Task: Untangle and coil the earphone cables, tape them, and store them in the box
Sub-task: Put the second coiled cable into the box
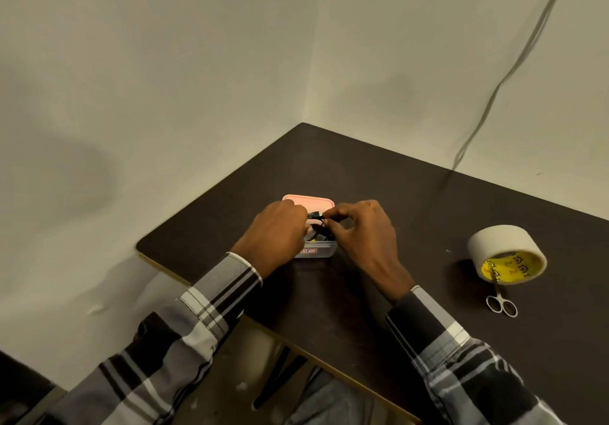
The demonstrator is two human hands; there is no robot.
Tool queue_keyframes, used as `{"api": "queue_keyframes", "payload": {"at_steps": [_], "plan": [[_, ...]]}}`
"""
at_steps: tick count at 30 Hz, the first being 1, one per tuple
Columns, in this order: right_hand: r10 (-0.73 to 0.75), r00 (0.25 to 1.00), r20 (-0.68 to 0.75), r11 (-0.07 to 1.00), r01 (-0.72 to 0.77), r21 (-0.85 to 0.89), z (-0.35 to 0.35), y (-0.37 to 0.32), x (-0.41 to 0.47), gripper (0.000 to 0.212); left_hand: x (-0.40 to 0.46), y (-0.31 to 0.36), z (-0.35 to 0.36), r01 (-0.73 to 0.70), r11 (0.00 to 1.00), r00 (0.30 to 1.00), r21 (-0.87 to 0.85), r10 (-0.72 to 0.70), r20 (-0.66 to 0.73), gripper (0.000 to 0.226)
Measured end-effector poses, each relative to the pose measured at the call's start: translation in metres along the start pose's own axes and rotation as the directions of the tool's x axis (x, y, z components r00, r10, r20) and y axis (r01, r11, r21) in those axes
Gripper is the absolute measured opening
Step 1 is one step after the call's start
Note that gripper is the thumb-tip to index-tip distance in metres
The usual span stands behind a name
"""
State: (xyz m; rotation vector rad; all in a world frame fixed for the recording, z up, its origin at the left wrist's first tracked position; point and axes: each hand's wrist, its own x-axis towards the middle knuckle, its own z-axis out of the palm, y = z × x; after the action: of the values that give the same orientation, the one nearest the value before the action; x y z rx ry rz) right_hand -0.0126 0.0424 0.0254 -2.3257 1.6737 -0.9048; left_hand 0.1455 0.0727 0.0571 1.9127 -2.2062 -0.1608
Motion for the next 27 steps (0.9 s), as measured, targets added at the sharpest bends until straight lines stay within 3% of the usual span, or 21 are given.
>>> {"api": "queue_keyframes", "payload": {"at_steps": [6,10,14,17,20,23,27], "plan": [[-0.074,0.989,0.126,0.960,0.105,-0.260,-0.013,-0.012,-0.002,0.025,0.002,0.006,-0.016,0.066,0.960,0.965,-0.271,0.008,0.262,0.048],[-0.009,0.956,0.292,0.929,0.116,-0.352,-0.020,-0.020,0.002,0.033,0.003,0.012,-0.013,0.111,0.920,0.989,-0.375,-0.063,0.136,0.058],[0.026,0.945,0.326,0.933,0.094,-0.347,-0.024,-0.026,0.005,0.034,0.007,0.014,0.000,0.119,0.863,0.991,-0.491,-0.134,0.004,0.057],[0.050,0.945,0.323,0.950,0.054,-0.307,-0.025,-0.025,0.008,0.031,0.006,0.011,0.005,0.075,0.934,0.975,-0.349,-0.143,-0.171,0.046],[0.064,0.958,0.279,0.961,0.016,-0.274,-0.022,-0.021,0.011,0.024,-0.003,0.004,0.006,0.163,0.971,0.936,-0.176,-0.208,-0.284,0.035],[0.044,0.976,0.213,0.974,0.006,-0.225,-0.016,-0.012,0.012,0.015,-0.004,-0.001,0.007,0.239,0.951,0.912,-0.196,-0.289,-0.289,0.027],[0.051,0.966,0.253,0.991,-0.017,-0.135,-0.014,-0.005,0.015,0.012,0.000,-0.002,0.002,0.249,0.945,0.921,-0.214,-0.299,-0.248,0.026]]}}
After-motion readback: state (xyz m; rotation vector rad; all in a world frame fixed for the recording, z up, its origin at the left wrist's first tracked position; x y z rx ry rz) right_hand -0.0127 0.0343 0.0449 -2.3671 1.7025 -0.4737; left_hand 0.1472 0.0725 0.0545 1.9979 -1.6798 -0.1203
